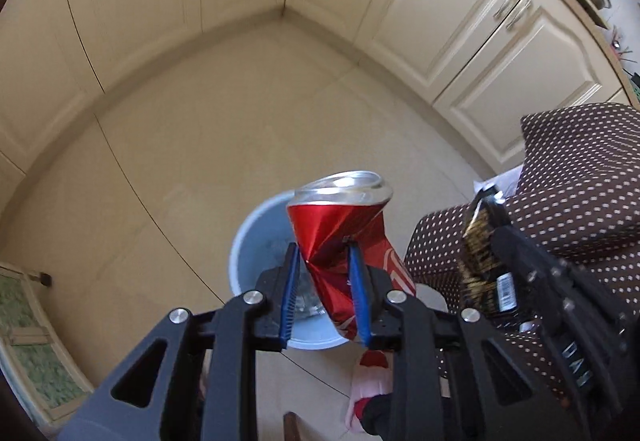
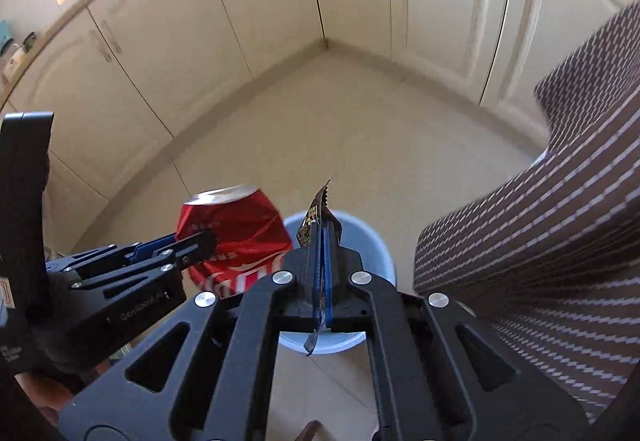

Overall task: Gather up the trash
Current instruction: 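Carry the red can and wrapper over the blue bin and release both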

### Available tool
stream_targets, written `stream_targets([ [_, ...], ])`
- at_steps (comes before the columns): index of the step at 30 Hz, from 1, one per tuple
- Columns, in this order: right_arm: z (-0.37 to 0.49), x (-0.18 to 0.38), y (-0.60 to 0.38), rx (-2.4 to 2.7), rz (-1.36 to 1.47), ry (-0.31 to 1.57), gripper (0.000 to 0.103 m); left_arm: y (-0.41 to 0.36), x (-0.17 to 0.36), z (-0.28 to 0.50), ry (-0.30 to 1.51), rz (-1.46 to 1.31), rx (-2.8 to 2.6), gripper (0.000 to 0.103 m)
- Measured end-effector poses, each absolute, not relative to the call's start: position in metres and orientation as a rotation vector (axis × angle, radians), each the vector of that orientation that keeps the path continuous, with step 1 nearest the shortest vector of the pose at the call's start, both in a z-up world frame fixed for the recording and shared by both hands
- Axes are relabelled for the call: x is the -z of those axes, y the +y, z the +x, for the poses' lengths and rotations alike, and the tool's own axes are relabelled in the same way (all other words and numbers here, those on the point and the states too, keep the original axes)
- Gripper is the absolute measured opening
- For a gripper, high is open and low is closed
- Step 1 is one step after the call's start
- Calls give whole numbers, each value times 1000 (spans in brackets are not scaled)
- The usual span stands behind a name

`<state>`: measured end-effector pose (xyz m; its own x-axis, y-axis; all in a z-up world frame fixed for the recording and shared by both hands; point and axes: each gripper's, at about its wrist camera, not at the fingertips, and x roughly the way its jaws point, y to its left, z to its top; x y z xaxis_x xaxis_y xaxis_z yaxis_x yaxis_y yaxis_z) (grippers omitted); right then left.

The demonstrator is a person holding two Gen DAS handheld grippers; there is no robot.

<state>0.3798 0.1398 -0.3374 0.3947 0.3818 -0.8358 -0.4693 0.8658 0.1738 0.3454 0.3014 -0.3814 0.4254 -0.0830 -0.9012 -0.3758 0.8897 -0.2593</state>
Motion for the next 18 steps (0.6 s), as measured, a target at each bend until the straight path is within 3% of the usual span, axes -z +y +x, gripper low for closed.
stream_targets([
  [3, 384, 361, 146, -534, -94, 1077, 1, 306, 404, 355, 1188, -497, -174, 25],
  [6, 388, 377, 149, -533, -82, 1116, 1, 313, 418, 357, 1222, -493, -192, 36],
  [18, 389, 404, 164, -537, -50, 1168, 2, 311, 425, 354, 1257, -476, -233, 45],
])
